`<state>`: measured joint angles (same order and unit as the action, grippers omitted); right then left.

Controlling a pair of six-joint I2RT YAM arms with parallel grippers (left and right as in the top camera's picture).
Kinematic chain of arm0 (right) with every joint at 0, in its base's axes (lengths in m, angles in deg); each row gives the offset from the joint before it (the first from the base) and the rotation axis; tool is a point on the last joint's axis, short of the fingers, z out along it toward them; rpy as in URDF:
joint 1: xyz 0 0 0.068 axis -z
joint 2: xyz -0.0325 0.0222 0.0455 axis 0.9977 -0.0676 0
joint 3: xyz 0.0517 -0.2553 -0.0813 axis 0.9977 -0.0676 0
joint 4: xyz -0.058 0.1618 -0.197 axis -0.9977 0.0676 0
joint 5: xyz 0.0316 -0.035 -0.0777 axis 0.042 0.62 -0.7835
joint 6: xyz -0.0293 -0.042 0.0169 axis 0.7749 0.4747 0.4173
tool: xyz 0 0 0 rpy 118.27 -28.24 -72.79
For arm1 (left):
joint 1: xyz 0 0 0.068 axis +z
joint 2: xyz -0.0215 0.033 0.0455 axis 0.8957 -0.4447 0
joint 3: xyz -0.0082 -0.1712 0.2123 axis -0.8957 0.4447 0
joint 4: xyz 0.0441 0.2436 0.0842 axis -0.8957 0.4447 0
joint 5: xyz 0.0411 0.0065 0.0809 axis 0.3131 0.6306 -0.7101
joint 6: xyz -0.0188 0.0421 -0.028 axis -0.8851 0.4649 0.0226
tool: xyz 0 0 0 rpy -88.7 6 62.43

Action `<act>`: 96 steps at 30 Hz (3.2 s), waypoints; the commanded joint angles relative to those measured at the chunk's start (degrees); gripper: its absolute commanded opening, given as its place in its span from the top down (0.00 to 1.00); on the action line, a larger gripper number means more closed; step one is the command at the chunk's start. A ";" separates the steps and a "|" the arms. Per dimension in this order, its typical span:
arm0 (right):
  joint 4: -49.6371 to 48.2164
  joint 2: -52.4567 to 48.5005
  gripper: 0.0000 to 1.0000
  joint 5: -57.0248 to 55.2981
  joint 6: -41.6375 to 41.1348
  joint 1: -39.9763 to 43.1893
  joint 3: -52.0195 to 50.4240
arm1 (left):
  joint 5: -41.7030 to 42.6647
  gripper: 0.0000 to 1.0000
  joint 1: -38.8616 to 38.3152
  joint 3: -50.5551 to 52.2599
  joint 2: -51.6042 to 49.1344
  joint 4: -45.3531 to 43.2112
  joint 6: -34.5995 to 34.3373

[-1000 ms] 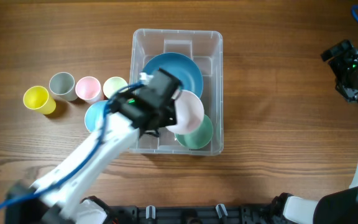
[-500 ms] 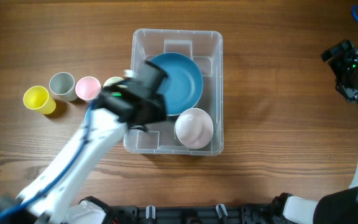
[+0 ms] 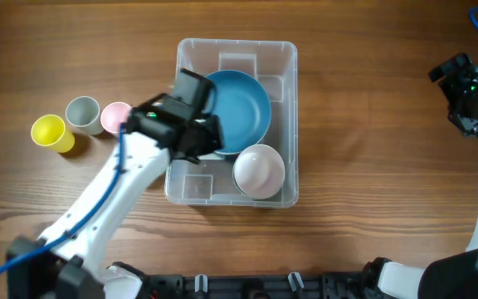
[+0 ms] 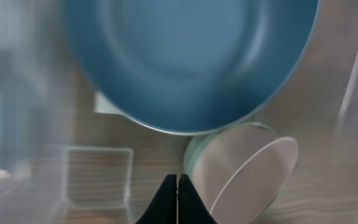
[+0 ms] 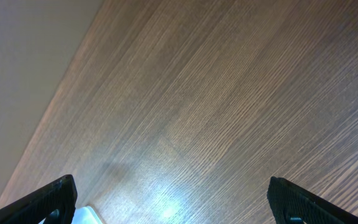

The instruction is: Pack container

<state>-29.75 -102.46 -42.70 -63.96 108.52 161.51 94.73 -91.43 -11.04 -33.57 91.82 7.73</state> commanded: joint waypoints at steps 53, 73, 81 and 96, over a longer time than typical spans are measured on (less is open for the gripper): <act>-0.13 -0.61 0.00 0.46 -0.42 0.09 0.17 | -24.00 0.40 5.44 -4.59 11.50 22.23 -17.64; -0.13 -0.61 0.01 0.46 -0.42 0.09 0.17 | -8.72 0.34 34.75 19.47 -5.35 -5.88 -8.98; -0.15 -0.61 0.00 0.46 -0.39 0.09 0.17 | -8.52 0.96 34.99 19.41 -7.91 -4.46 -9.42; -0.13 -0.61 0.00 0.46 -0.42 0.09 0.17 | -2.54 0.96 22.14 2.78 22.12 8.92 -3.17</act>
<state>-29.75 -102.46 -42.70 -63.96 108.52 161.51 88.74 -60.96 -7.34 -13.48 103.28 1.87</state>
